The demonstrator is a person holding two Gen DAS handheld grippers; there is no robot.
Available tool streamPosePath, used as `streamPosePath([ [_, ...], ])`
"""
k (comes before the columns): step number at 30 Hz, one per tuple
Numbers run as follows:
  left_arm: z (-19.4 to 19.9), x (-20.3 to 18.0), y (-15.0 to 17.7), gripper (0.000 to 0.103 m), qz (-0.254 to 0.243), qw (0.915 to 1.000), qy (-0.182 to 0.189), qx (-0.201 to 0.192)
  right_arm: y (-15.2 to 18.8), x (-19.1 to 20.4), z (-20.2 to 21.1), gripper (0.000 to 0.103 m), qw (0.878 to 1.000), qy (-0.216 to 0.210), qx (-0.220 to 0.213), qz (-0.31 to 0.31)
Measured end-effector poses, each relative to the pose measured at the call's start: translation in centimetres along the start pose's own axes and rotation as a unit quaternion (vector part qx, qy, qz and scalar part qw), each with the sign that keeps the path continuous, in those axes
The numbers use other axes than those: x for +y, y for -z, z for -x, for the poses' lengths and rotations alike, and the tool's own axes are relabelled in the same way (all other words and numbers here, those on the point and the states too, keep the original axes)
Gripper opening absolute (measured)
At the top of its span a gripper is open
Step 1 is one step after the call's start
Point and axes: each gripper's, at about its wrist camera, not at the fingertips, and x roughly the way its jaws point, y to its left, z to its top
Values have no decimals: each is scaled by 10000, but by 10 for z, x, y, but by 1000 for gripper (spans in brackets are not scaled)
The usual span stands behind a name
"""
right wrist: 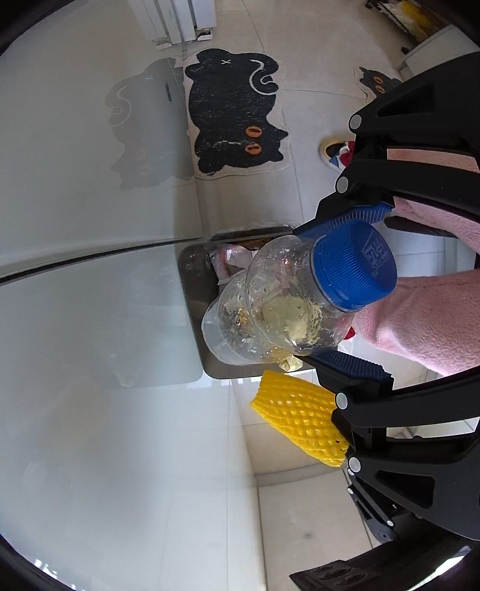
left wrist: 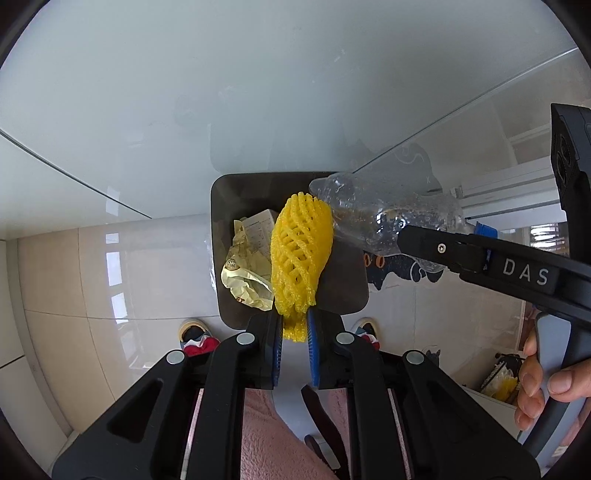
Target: Collect trash
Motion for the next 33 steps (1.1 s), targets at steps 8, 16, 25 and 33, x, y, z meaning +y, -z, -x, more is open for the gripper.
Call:
streamPosePath([
  [8, 6, 3, 3, 60, 38, 9999, 66, -74, -10, 12, -1, 89, 9999, -48, -89, 3],
  [16, 34, 10, 8, 90, 229, 9994, 86, -236, -6, 11, 14, 100, 9998, 43, -159, 68],
  [25, 101, -12, 15, 95, 144, 9975, 191, -667, 11, 16, 90, 100, 9976, -203, -568, 325],
  [33, 181, -39, 18, 95, -178, 9908, 41, -1345, 30, 21, 188, 100, 9889, -471, -1272, 603],
])
